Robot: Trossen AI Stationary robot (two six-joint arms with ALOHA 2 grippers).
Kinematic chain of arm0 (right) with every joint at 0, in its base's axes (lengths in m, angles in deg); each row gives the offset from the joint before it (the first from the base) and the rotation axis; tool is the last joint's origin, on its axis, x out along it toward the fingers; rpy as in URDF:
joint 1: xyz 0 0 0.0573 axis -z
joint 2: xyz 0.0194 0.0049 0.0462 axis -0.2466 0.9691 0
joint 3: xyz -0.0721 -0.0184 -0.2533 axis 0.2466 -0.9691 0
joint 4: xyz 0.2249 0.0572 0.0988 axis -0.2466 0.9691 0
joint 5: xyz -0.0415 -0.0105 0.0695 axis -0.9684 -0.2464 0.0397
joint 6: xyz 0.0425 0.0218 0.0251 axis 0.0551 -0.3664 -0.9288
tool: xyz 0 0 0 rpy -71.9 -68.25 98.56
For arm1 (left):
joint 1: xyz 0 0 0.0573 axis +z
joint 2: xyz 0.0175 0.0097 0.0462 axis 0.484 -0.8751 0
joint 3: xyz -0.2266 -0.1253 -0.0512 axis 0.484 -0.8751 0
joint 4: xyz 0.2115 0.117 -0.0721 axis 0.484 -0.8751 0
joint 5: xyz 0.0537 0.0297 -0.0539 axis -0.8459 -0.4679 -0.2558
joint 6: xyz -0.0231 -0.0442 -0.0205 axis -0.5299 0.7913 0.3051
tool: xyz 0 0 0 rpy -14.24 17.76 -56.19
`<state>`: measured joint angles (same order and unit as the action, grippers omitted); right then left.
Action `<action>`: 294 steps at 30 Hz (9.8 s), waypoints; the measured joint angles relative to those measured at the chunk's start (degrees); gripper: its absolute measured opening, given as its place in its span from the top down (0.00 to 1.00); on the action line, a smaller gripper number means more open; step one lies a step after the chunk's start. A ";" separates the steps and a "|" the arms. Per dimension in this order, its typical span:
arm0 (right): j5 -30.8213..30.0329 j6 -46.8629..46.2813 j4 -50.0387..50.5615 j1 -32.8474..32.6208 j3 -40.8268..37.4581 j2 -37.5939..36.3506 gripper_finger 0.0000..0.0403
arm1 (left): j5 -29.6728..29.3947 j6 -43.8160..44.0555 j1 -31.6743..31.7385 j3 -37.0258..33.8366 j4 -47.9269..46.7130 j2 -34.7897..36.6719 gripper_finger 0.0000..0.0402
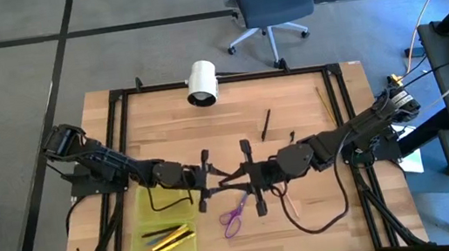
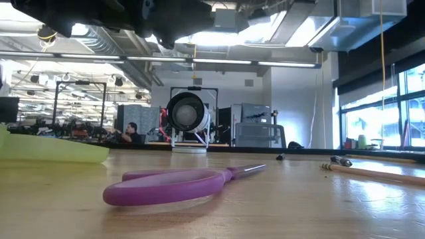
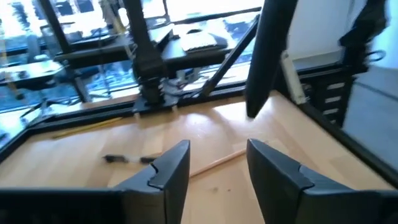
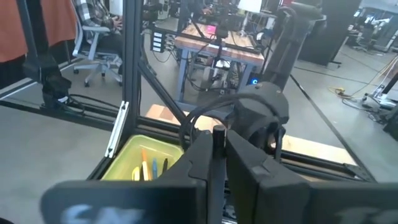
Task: Pick & place school supplies into a supply box
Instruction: Put the black pen into the yellow supply box, then put the purple scissors into the yellow supply box
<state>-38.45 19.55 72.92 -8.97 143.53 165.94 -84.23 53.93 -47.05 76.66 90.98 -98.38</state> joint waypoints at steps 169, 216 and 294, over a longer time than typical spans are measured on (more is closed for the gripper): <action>-2.67 -34.10 44.66 -10.75 -11.13 0.00 0.59 | -0.06 42.78 -12.95 32.35 -59.09 -17.59 0.56; -3.04 -32.96 45.87 -10.74 -11.18 -0.04 0.59 | 7.28 50.01 -11.08 52.33 -82.09 -30.91 0.39; -12.22 -46.50 46.10 -11.08 -10.14 -4.44 0.59 | 10.25 69.32 -33.54 46.64 -113.71 -14.77 0.85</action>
<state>-50.67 -26.95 119.01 -20.05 133.39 161.50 -73.98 123.25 -80.60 123.31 -22.73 -113.15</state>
